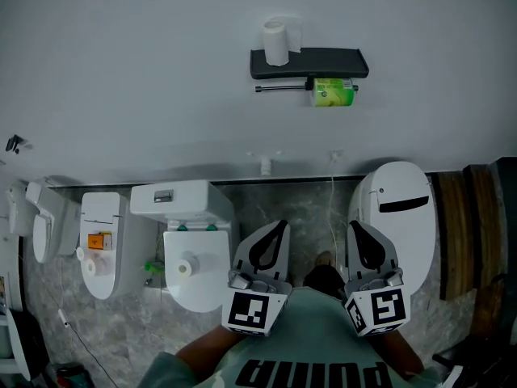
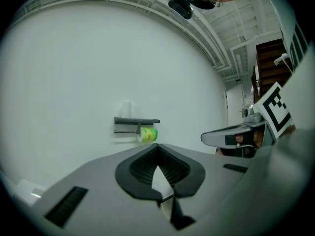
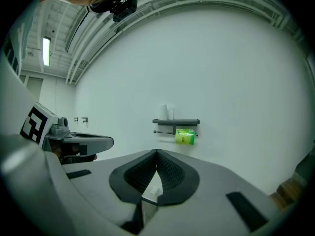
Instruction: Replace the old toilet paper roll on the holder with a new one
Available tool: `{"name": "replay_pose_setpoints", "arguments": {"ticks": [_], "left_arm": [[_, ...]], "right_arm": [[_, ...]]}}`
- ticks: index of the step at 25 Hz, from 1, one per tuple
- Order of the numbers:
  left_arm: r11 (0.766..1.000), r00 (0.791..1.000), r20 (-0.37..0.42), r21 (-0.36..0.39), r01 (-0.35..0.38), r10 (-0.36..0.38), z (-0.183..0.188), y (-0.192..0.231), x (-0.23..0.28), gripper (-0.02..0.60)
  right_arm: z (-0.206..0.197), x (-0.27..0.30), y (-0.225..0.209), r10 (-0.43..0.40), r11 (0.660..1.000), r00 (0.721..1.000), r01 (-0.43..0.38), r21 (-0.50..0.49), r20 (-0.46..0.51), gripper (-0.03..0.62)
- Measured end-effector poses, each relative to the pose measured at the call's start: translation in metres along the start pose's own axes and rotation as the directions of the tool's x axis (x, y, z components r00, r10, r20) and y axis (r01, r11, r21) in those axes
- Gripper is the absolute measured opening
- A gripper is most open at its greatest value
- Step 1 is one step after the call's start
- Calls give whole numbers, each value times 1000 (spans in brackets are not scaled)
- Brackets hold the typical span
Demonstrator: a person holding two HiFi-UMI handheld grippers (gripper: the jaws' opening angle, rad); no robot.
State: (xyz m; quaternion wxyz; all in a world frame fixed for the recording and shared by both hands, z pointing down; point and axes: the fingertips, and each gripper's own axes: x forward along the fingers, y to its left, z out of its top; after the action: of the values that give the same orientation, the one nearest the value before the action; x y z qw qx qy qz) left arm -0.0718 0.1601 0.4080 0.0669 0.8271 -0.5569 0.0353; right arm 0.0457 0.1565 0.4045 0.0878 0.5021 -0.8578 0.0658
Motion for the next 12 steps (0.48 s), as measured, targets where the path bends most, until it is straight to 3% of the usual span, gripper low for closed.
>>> {"name": "replay_pose_setpoints", "arguments": {"ticks": [12], "left_arm": [[997, 997, -67, 67, -35, 40, -29, 13, 1, 5]], "right_arm": [[-37, 13, 1, 30, 999, 999, -29, 37, -37, 8]]}}
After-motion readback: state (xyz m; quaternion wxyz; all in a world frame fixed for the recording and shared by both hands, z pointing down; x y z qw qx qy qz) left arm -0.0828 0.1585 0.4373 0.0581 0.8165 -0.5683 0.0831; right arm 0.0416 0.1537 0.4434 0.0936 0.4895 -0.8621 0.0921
